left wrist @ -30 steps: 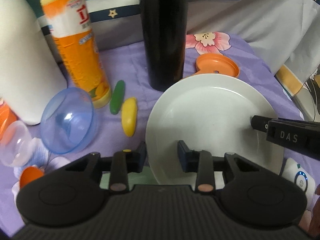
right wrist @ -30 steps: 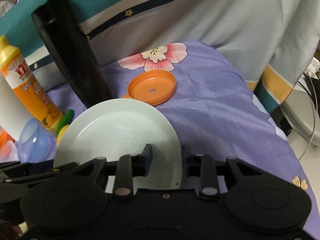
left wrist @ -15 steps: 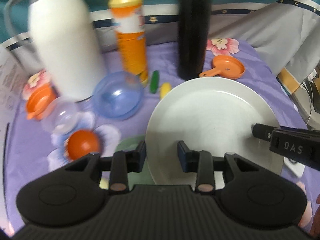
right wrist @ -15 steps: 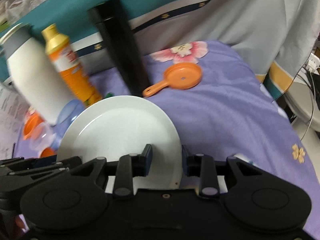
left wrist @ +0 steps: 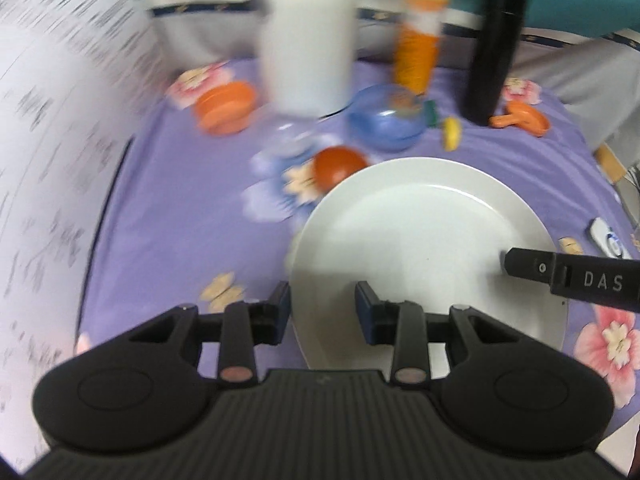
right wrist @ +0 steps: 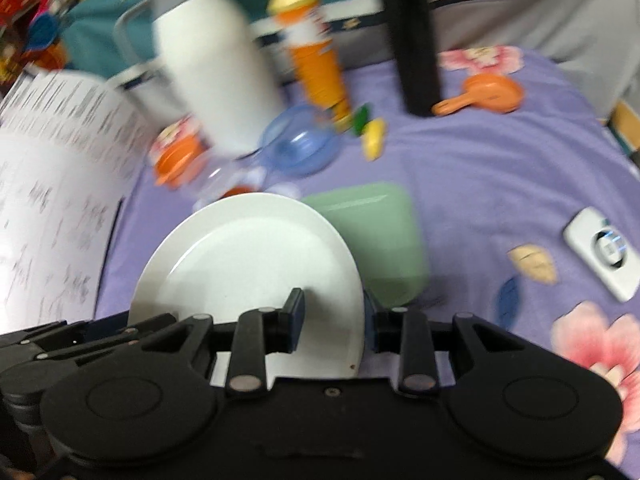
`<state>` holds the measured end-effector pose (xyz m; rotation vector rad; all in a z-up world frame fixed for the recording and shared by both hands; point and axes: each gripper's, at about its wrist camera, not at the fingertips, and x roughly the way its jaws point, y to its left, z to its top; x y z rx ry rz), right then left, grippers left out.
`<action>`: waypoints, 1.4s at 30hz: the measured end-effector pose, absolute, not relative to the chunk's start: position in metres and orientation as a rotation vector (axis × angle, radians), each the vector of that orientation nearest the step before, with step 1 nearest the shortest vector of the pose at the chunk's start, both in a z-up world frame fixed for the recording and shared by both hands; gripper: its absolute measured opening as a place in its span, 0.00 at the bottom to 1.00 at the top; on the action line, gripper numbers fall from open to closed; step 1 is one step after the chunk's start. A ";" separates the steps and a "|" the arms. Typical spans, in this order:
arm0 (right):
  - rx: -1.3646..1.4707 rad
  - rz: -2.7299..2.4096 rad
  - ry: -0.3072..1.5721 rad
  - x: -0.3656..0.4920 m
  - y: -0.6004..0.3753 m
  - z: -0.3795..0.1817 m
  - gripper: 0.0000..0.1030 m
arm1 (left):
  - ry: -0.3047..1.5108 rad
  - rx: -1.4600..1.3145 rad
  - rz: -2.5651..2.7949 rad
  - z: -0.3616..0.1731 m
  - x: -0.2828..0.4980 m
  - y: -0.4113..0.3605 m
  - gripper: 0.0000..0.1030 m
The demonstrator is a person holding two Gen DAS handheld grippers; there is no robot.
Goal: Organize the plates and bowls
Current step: 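Lift the white plate with both grippers and carry it toward the open cloth, then lower the white plate onto the cloth and open both grippers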
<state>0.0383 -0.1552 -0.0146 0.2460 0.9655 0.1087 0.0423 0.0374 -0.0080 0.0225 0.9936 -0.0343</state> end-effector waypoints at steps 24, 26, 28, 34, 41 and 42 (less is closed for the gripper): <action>0.048 0.245 1.181 0.009 -0.004 -0.053 0.32 | 1.091 -0.103 0.058 -0.069 -0.014 0.182 0.34; 0.047 0.243 1.188 0.011 -0.003 -0.055 0.32 | 1.094 -0.105 0.056 -0.071 -0.012 0.182 0.34; 0.046 0.246 1.192 0.017 -0.003 -0.064 0.33 | 1.097 -0.107 0.055 -0.074 -0.010 0.183 0.34; 0.058 0.278 1.180 0.022 -0.003 -0.067 0.57 | 1.098 -0.122 0.044 -0.079 -0.007 0.183 0.56; 0.053 0.300 1.127 0.018 -0.015 -0.052 1.00 | 1.041 -0.096 0.075 -0.074 -0.010 0.181 1.00; 0.056 0.301 1.126 0.017 -0.017 -0.052 1.00 | 1.044 -0.109 0.075 -0.074 -0.010 0.182 1.00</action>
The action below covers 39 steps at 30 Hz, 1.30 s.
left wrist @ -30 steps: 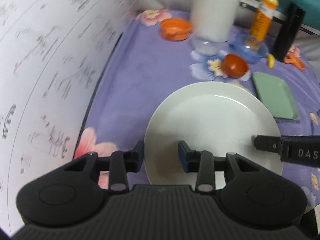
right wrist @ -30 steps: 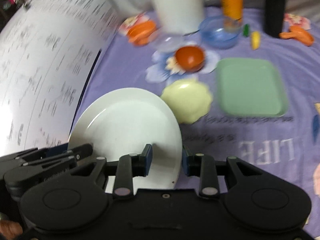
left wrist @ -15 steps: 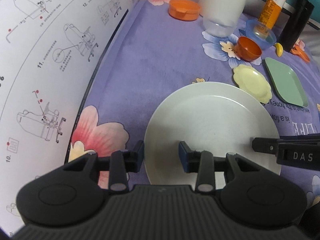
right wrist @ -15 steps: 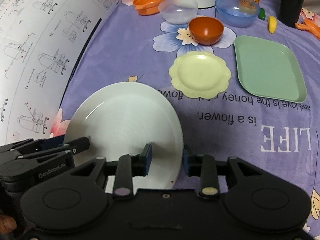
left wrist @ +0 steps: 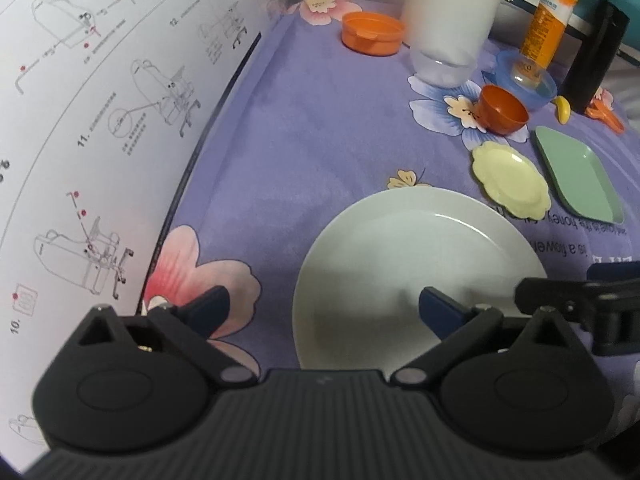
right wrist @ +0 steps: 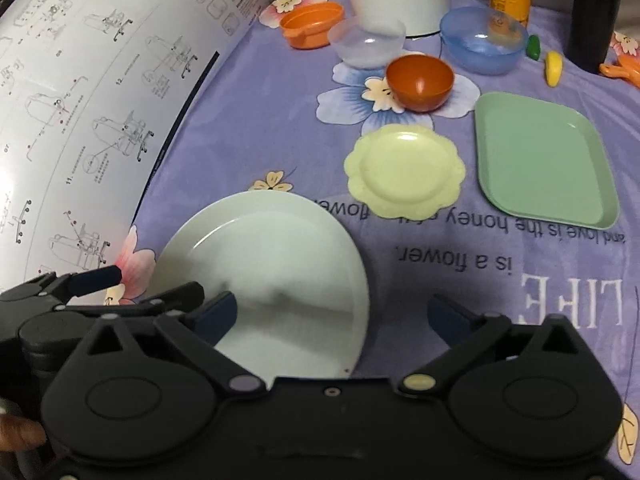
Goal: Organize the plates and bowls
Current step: 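Lower the white plate onto the cloth and open both grippers, then move both grippers to the green square tray and grasp its rim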
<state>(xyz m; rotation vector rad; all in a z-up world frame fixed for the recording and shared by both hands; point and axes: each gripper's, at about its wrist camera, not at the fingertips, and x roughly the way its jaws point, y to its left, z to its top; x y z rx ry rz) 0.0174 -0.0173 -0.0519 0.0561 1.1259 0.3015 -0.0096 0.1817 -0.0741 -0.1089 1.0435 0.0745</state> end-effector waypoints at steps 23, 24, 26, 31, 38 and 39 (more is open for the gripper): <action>0.147 0.265 1.040 0.000 -0.065 -0.031 1.00 | 0.972 -0.115 0.098 -0.042 -0.013 0.155 1.00; 0.152 0.260 1.037 -0.001 -0.069 -0.030 1.00 | 0.971 -0.110 0.094 -0.040 -0.013 0.152 1.00; 0.168 0.248 1.031 -0.002 -0.078 -0.030 1.00 | 0.970 -0.102 0.086 -0.039 -0.012 0.146 1.00; 0.210 0.206 1.017 -0.004 -0.099 -0.029 1.00 | 0.959 -0.074 0.056 -0.035 -0.009 0.126 1.00; 0.223 0.124 0.936 -0.008 -0.141 -0.025 1.00 | 0.936 -0.045 0.006 -0.028 0.005 0.093 1.00; 0.230 0.108 0.930 -0.007 -0.147 -0.024 1.00 | 0.932 -0.040 -0.003 -0.027 0.008 0.087 1.00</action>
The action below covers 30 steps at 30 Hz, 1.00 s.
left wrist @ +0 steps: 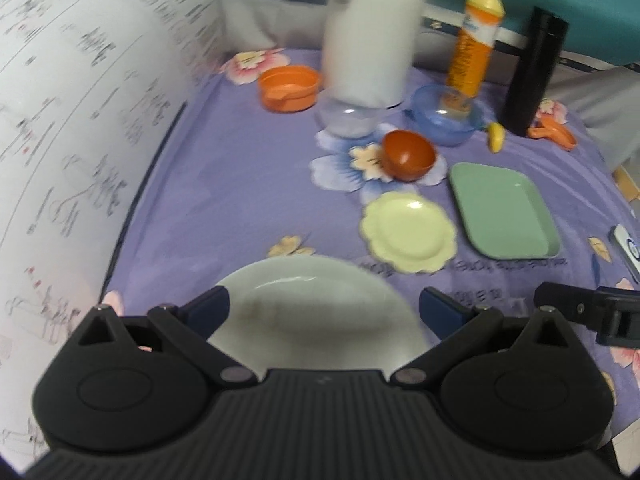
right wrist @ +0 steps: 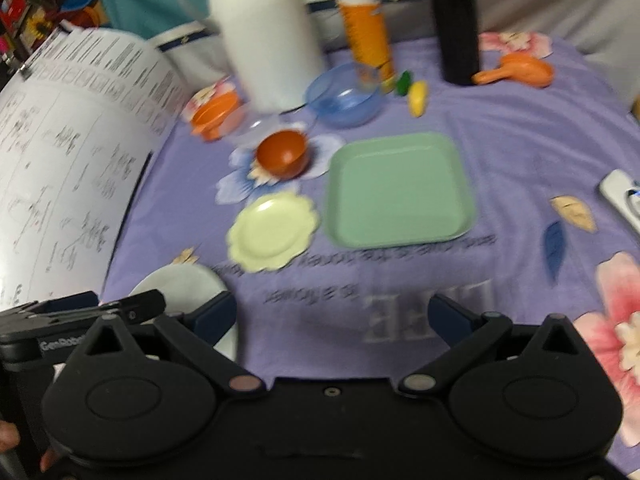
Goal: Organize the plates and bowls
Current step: 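Move both grippers to the green square tray and grasp its rim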
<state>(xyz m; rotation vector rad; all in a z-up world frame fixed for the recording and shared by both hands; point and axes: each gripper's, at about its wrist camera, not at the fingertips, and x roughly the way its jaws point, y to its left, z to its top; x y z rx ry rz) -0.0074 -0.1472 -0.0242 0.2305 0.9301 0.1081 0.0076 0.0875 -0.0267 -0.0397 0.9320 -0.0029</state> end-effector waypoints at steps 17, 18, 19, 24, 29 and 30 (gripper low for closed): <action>0.266 -0.050 0.868 0.047 -0.243 -0.045 0.73 | 0.916 0.097 -0.136 -0.036 0.065 -0.007 1.00; 0.262 -0.050 0.875 0.053 -0.242 -0.048 0.69 | 0.917 0.106 -0.140 -0.038 0.069 -0.010 1.00; 0.259 -0.046 0.881 0.059 -0.241 -0.051 0.68 | 0.919 0.116 -0.143 -0.039 0.074 -0.014 1.00; 0.254 -0.021 0.908 0.086 -0.239 -0.066 0.51 | 0.925 0.131 -0.162 -0.048 0.096 -0.028 1.00; 0.254 0.013 0.943 0.108 -0.235 -0.084 0.27 | 0.936 0.116 -0.184 -0.055 0.113 -0.038 0.92; 0.246 0.013 0.943 0.111 -0.233 -0.086 0.24 | 0.942 0.114 -0.191 -0.057 0.117 -0.040 0.90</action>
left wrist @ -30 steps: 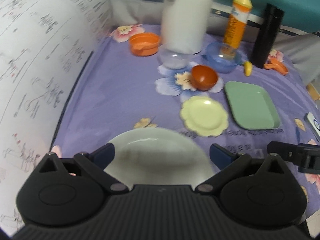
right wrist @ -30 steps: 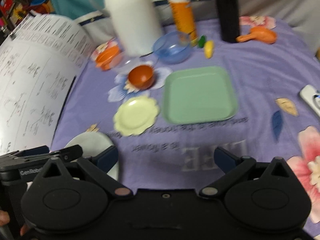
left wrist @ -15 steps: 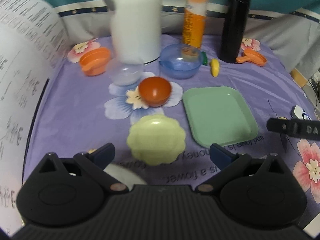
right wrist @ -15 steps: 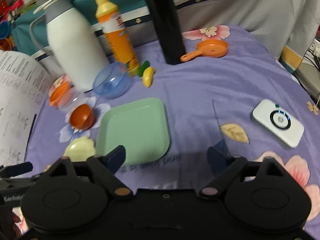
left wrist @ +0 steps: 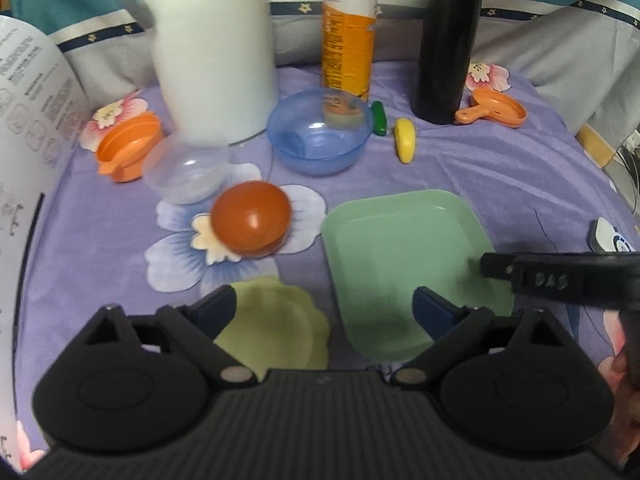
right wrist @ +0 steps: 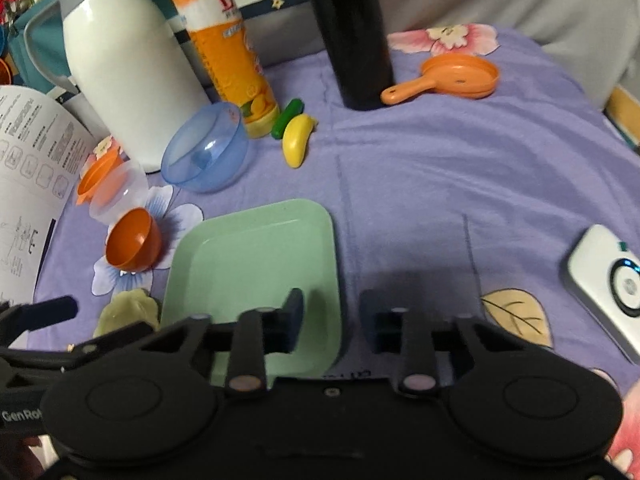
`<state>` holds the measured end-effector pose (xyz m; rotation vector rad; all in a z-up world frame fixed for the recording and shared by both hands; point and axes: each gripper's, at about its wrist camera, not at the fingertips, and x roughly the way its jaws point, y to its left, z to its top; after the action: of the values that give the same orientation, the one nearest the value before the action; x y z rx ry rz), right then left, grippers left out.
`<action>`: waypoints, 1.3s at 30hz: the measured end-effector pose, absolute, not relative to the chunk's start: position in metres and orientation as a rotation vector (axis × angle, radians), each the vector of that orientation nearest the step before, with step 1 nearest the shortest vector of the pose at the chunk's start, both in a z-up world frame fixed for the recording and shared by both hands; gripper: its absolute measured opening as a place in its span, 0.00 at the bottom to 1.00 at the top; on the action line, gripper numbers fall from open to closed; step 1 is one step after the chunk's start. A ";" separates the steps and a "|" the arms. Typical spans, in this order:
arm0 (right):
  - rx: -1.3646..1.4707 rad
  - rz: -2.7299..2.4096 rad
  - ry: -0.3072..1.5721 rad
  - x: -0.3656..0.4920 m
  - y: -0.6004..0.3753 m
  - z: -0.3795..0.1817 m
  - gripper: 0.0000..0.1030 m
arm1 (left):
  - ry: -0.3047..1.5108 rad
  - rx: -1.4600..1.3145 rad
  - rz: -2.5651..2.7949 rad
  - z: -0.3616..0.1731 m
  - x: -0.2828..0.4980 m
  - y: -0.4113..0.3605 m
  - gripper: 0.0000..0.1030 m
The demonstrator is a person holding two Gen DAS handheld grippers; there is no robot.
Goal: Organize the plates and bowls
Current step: 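Move both grippers to the green square tray and grasp its rim, then lift the green tray with both grippers and carry it toward the white plate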
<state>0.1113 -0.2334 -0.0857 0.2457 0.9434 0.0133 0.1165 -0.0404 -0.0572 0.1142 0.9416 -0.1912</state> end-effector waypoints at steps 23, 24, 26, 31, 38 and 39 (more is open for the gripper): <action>0.230 -0.026 0.932 0.110 -0.258 -0.094 0.14 | 1.026 0.119 -0.279 -0.092 0.147 -0.080 0.23; 0.228 -0.026 0.931 0.110 -0.257 -0.094 0.14 | 1.020 0.121 -0.280 -0.092 0.147 -0.080 0.23; 0.222 -0.025 0.926 0.111 -0.256 -0.094 0.14 | 1.016 0.126 -0.282 -0.093 0.146 -0.080 0.23; 0.168 0.001 0.915 0.114 -0.249 -0.095 0.18 | 1.007 0.135 -0.282 -0.093 0.147 -0.081 0.27; 0.101 0.003 0.878 0.114 -0.237 -0.097 0.20 | 0.989 0.154 -0.275 -0.094 0.148 -0.081 0.35; 0.103 0.003 0.878 0.114 -0.237 -0.097 0.21 | 0.987 0.158 -0.275 -0.094 0.148 -0.082 0.35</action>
<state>0.1140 -0.2368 -0.0967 0.1035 0.8783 0.0028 0.1480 -0.0818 -0.0941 0.1579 0.9869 -0.2748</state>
